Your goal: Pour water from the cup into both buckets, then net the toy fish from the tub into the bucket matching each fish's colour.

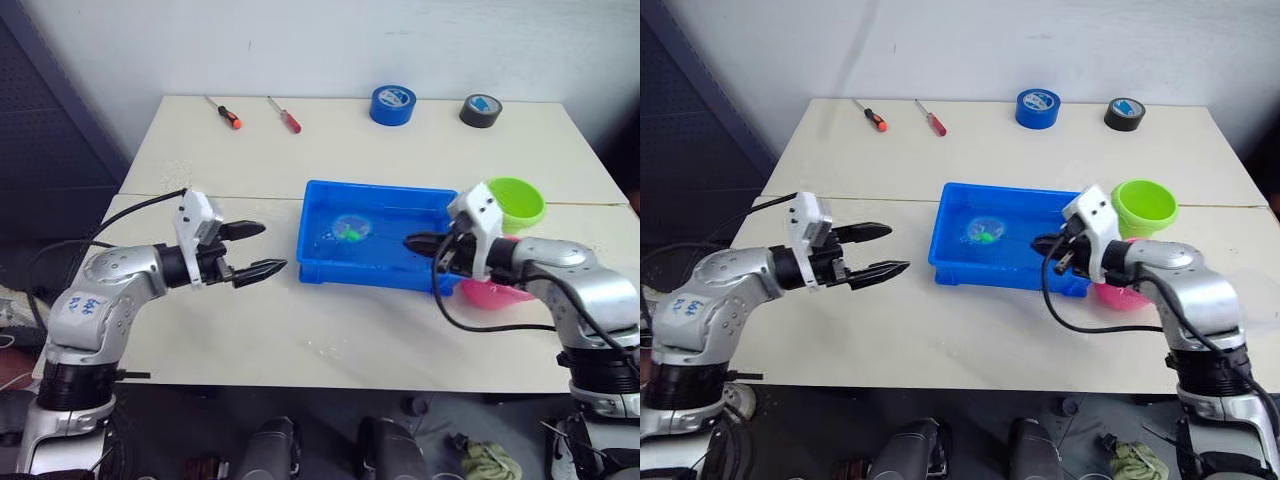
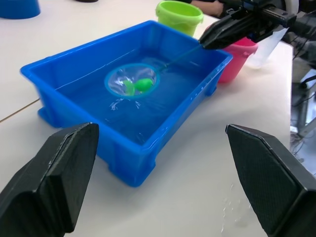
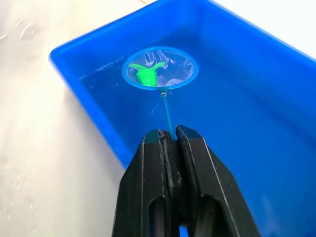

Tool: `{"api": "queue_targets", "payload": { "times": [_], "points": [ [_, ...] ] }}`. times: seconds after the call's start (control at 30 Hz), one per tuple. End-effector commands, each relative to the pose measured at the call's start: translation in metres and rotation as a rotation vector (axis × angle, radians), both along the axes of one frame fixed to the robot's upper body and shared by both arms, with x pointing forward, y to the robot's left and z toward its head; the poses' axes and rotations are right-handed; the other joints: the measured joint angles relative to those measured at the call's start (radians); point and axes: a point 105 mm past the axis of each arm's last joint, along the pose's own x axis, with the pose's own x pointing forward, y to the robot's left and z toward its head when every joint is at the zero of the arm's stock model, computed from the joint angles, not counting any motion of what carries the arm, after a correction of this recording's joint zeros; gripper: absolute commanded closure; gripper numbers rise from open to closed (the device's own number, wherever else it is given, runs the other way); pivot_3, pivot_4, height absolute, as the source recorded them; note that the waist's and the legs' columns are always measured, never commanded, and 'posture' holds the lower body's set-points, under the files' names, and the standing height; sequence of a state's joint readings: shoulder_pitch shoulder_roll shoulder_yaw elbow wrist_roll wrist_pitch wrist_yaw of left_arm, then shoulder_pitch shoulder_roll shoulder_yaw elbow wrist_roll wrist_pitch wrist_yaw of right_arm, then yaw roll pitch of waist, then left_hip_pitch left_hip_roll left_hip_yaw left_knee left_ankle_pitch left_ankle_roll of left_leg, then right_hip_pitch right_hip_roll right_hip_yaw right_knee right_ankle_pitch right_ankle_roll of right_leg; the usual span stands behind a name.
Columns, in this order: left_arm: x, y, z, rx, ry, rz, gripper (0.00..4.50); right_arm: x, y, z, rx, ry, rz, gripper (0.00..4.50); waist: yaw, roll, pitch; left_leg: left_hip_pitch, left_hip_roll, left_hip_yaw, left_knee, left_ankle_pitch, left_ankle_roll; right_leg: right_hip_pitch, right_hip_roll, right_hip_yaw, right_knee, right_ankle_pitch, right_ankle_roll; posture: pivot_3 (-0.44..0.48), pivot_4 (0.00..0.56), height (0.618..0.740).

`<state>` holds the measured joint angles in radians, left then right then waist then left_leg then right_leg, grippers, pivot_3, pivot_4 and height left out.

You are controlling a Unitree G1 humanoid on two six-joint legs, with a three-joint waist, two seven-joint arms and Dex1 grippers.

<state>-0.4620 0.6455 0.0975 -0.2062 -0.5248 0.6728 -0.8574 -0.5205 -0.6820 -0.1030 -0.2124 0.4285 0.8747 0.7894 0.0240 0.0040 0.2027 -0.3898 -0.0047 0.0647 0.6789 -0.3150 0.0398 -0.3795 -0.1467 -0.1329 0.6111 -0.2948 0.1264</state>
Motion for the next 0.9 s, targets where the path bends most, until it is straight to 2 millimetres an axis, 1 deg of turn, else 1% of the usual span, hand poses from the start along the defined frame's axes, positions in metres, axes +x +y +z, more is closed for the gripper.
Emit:
{"api": "queue_targets", "payload": {
  "times": [0.03,0.07,0.13,0.17,0.23,0.27,0.33,0.43,0.5,0.53,0.6,0.63,0.73,0.8,0.83,0.87,0.9],
  "points": [
    [0.002,-0.018,0.015,-0.059,-0.037,-0.090,0.02,-0.007,-0.024,0.026,0.036,-0.086,-0.120,4.50,0.000,0.000,0.000,0.000,0.000,0.000,0.000,0.000,0.000,0.000,0.000,0.000,0.000,0.000,0.000,0.000,0.150,0.740],
    [0.004,-0.023,0.018,-0.070,-0.039,-0.112,0.02,-0.009,-0.032,0.031,0.040,-0.104,-0.160,4.50,0.003,0.000,0.000,0.000,0.000,0.000,0.000,0.000,0.000,0.000,0.000,0.000,0.000,0.000,0.000,0.000,0.150,0.740],
    [0.007,-0.037,0.023,-0.101,-0.039,-0.164,0.02,-0.015,-0.056,0.046,0.023,-0.164,-0.268,4.50,0.007,0.000,0.000,-0.001,-0.001,0.000,0.000,0.000,0.000,0.000,0.000,0.000,0.000,0.000,0.000,0.000,0.150,0.740],
    [0.008,-0.041,0.024,-0.111,-0.038,-0.179,0.02,-0.017,-0.064,0.051,0.013,-0.183,-0.301,4.50,0.008,0.000,0.000,-0.001,-0.001,0.000,0.000,0.000,0.000,0.000,0.000,0.000,-0.001,0.000,0.000,0.000,0.150,0.740],
    [0.010,-0.051,0.026,-0.130,-0.038,-0.219,0.02,-0.023,-0.086,0.064,-0.029,-0.238,-0.401,4.50,0.005,0.000,0.000,-0.001,-0.001,0.001,0.000,0.000,0.001,0.000,-0.001,0.000,-0.002,0.000,0.001,0.000,0.150,0.740],
    [0.011,-0.054,0.027,-0.132,-0.039,-0.230,0.02,-0.026,-0.092,0.067,-0.042,-0.253,-0.429,4.50,0.004,0.000,0.000,-0.001,-0.001,0.002,0.000,0.000,0.001,0.000,-0.001,0.000,-0.002,0.000,0.001,0.000,0.150,0.740],
    [0.011,-0.063,0.026,-0.132,-0.043,-0.269,0.02,-0.032,-0.116,0.078,-0.121,-0.310,-0.529,4.50,0.003,0.000,0.000,-0.001,-0.001,0.002,0.000,0.000,0.001,0.000,0.000,0.000,-0.002,0.000,0.001,0.000,0.150,0.740],
    [0.012,-0.069,0.026,-0.136,-0.046,-0.296,0.02,-0.036,-0.142,0.084,-0.212,-0.353,-0.636,4.50,-0.001,0.000,0.000,0.000,-0.001,0.003,-0.001,0.000,0.001,0.000,0.000,0.000,-0.002,0.000,0.001,0.000,0.150,0.740],
    [0.012,-0.071,0.026,-0.135,-0.050,-0.308,0.02,-0.036,-0.158,0.086,-0.398,-0.410,-0.679,4.50,0.000,0.000,0.000,0.000,0.000,0.004,-0.001,0.000,0.001,0.000,0.000,0.001,-0.002,0.000,0.001,0.000,0.150,0.740],
    [0.013,-0.072,0.025,-0.134,-0.051,-0.309,0.02,-0.035,-0.161,0.086,-0.494,-0.442,-0.672,4.50,0.000,0.000,0.000,0.000,-0.001,0.004,-0.002,0.000,0.001,0.000,0.000,0.001,-0.002,0.000,0.001,0.000,0.150,0.740],
    [0.014,-0.072,0.025,-0.135,-0.052,-0.308,0.02,-0.030,-0.163,0.084,-0.611,-0.493,-0.642,4.50,0.000,0.000,0.000,0.000,-0.001,0.005,-0.001,0.000,0.002,0.000,0.000,0.001,-0.003,0.000,0.001,0.000,0.150,0.740],
    [0.014,-0.072,0.025,-0.136,-0.053,-0.307,0.02,-0.026,-0.164,0.081,-0.698,-0.527,-0.613,4.50,0.000,0.000,0.000,0.000,-0.001,0.005,-0.001,0.001,0.002,0.000,0.000,0.002,-0.004,0.000,0.001,0.000,0.150,0.740],
    [0.014,-0.071,0.024,-0.135,-0.058,-0.298,0.02,-0.017,-0.164,0.060,-1.041,-0.599,-0.455,4.50,-0.002,0.000,0.000,0.000,-0.001,0.007,-0.001,0.001,0.002,0.000,0.000,0.003,-0.004,0.000,0.001,0.000,0.150,0.740],
    [0.015,-0.070,0.025,-0.138,-0.062,-0.287,0.02,-0.012,-0.167,0.050,-1.186,-0.626,-0.373,4.50,-0.002,0.000,0.000,0.000,-0.001,0.007,-0.001,0.001,0.002,0.000,0.000,0.003,-0.005,0.000,0.001,0.000,0.150,0.740],
    [0.015,-0.068,0.026,-0.140,-0.063,-0.280,0.02,-0.011,-0.169,0.047,-1.295,-0.648,-0.325,4.50,-0.002,0.000,0.000,0.000,-0.001,0.007,-0.001,0.001,0.002,0.000,0.000,0.003,-0.005,0.000,0.001,0.000,0.150,0.740],
    [0.015,-0.066,0.026,-0.139,-0.065,-0.270,0.02,-0.011,-0.174,0.042,-1.460,-0.659,-0.252,4.50,-0.001,0.001,0.001,0.000,-0.001,0.007,0.000,0.001,0.002,0.000,0.000,0.003,-0.004,0.000,0.001,0.000,0.150,0.740],
    [0.015,-0.065,0.026,-0.138,-0.066,-0.264,0.02,-0.011,-0.178,0.039,-1.573,-0.665,-0.190,4.50,0.000,0.003,0.001,0.000,-0.001,0.007,0.000,0.001,0.002,0.000,0.000,0.003,-0.004,0.000,0.001,0.000,0.150,0.740]
  ]
}}
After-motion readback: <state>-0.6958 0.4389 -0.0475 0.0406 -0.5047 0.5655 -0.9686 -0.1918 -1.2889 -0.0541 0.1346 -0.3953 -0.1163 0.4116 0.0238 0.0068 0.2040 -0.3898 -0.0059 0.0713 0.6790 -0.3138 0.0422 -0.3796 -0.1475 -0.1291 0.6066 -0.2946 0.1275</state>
